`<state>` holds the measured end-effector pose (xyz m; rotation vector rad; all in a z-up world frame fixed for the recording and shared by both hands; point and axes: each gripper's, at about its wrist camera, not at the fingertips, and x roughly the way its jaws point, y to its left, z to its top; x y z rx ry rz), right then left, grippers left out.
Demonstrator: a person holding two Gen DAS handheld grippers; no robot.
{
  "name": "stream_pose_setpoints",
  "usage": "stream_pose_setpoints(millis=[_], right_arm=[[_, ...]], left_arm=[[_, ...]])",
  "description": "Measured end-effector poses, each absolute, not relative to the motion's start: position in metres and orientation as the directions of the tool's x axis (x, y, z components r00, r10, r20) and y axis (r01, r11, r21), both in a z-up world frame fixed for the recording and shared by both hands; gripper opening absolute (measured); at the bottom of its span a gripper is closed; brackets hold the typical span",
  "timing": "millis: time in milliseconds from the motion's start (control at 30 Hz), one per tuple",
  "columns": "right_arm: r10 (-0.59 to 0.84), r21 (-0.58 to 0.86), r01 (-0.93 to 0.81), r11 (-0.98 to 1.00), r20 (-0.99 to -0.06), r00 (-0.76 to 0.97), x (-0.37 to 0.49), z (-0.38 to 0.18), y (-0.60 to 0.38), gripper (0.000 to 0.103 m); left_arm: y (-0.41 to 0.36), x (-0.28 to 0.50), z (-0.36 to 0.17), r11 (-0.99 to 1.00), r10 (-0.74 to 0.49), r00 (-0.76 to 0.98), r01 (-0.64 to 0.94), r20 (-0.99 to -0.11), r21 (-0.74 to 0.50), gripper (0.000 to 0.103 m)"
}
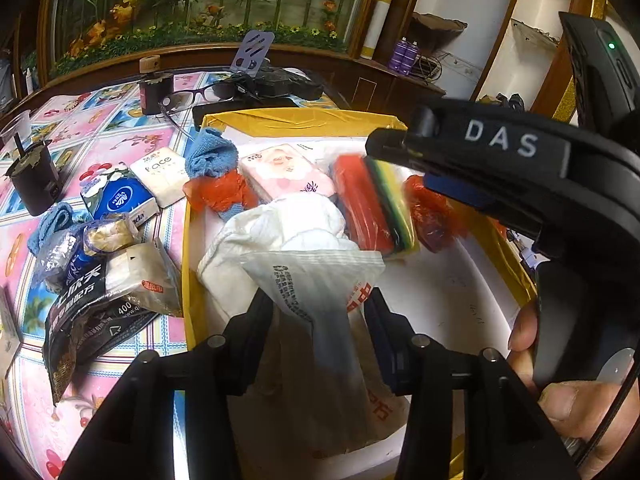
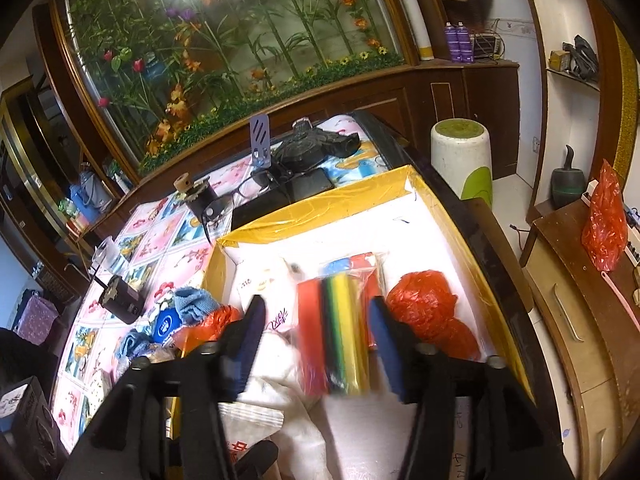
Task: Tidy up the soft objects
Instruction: 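Open the right tool to drop the strip pack while the left tool releases the bags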
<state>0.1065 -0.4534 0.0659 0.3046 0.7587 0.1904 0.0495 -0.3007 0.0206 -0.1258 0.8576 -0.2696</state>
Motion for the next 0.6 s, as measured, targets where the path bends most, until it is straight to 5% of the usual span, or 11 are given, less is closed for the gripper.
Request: stream_pose_setpoints(millis=[200,600], right_arm=[[0.294,0.376,-0.060,0.925,-0.606,0.739,0.101,0.071,-0.460,0.063],[0.311,0.399,-0.065,0.915,-0.592,0.744,0.099,0.073,-0.463,0.063]], left_arm=[[-0.299,0.044,0.028,0.960,-0.279,0.665,0.192,-0.693,-0.202,0.059],[-0.299,0.044,0.032,0.969,-0.248,0.696,0.183,-0.674,-0.167,0.062]])
